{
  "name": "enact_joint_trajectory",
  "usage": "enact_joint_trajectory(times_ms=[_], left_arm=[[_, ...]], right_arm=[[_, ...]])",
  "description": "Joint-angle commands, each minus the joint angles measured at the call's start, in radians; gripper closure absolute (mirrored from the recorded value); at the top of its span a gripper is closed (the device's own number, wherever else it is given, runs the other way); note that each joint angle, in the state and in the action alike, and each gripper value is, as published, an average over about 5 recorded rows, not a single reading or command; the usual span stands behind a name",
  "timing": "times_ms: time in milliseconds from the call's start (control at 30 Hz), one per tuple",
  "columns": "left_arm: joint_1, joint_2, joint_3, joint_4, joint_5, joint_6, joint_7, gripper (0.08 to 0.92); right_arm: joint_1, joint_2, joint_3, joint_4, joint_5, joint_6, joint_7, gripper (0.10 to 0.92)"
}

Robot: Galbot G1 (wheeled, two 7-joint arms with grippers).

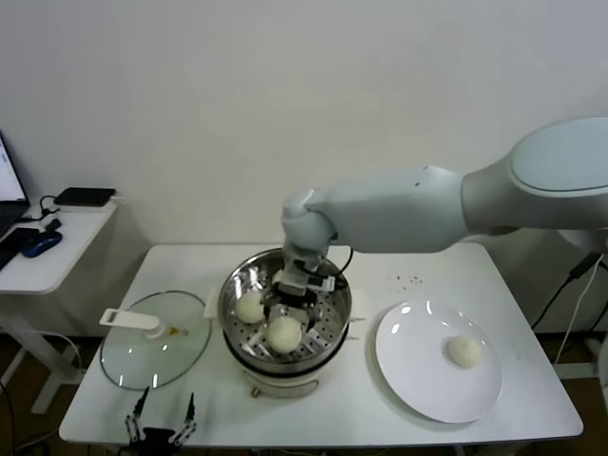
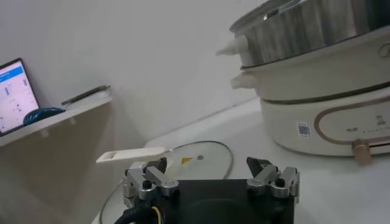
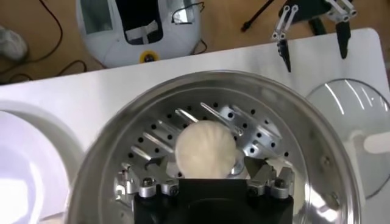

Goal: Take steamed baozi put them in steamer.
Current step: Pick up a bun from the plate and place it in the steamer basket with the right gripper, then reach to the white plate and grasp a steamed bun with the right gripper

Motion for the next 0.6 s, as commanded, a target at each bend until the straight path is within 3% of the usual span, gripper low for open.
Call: enact_joint_trajectory(times_ms=[33, 400, 600], left_arm=[[0.004, 0.0, 0.0, -0.004, 0.003, 0.0, 0.0, 0.177], [-0.005, -0.004, 0.009, -0.001, 0.006, 0.004, 0.007, 0.177], [-0.011, -0.006, 0.014, 0.014, 0.011, 0.003, 0.007, 0.177]], right_arm=[[0.228, -0.164, -0.162, 0.039, 0.232, -0.069, -0.145, 0.203], [0.248, -0.519, -0.418, 0.084, 0.19, -0.425, -0.053, 0.203], [0.18, -0.62, -0.428, 0.099, 0.139, -0.475, -0.033, 0.203]])
